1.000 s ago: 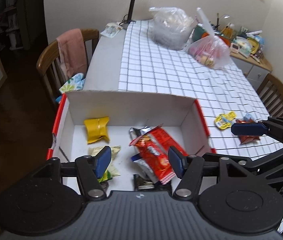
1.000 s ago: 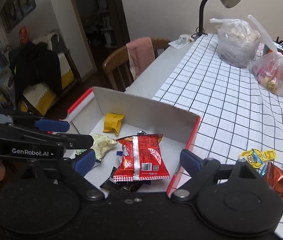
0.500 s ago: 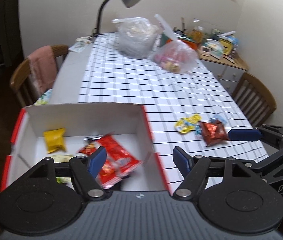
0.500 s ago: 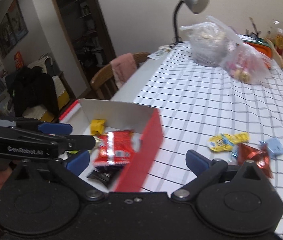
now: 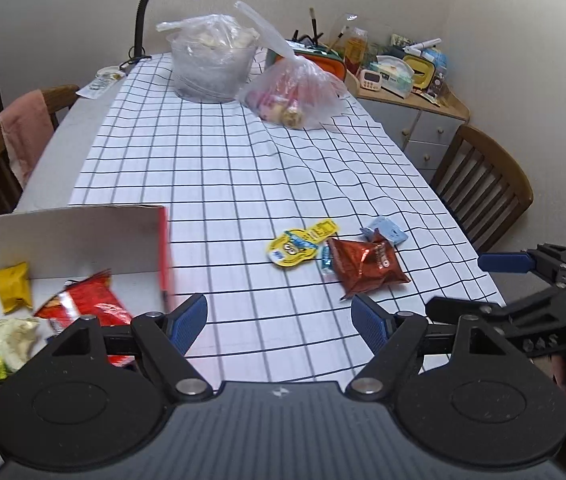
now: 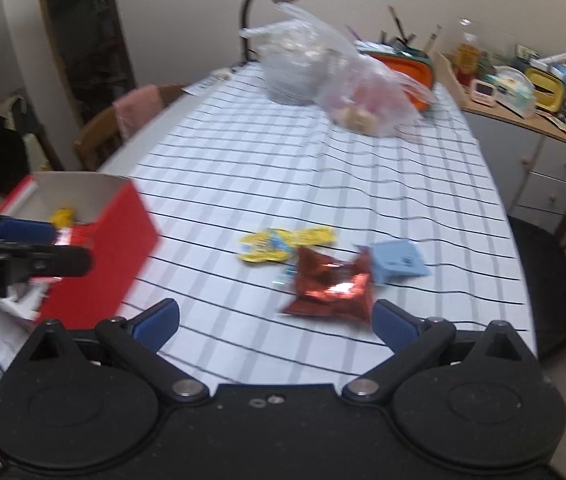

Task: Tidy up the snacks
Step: 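Withdraw both tools from the box toward the remaining snacks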

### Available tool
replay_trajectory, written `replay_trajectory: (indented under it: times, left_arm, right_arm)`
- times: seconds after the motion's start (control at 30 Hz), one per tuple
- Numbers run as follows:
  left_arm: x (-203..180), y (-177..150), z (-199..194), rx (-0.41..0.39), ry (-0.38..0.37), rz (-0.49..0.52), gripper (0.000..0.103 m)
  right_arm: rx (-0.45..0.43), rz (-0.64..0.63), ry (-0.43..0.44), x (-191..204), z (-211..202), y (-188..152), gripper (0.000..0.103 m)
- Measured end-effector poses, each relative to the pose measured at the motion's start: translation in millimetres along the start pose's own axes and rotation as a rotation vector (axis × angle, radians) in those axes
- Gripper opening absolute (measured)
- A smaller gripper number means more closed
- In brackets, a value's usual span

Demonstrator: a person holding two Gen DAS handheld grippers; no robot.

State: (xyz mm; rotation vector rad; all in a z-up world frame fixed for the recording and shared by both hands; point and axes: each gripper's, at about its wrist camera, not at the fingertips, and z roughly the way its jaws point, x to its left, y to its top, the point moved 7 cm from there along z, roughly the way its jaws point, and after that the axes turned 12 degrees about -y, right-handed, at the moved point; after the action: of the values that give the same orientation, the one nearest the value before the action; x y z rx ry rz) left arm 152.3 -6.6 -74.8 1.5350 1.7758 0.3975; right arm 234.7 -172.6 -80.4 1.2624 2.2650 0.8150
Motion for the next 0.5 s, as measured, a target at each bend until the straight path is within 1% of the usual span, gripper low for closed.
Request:
replay_trajectory:
  times: [0.13,0.27,0.5]
  left_arm:
    - [-11,-4,14,0.005,0.02,-0.011,0.079]
    - [-16,-5,25,0.01,0.044,-0.036,0.079]
    - [-11,-9,39,0.025,0.1,-0.077,0.079]
  right_arm:
    - [0.025,-0.007,-0.015,-13,33,3,0.103]
    - [0.062,-0.003,-0.015,-14,71,5,0.103]
    - [0.128,0.001,-0.056,-11,128,6,0.103]
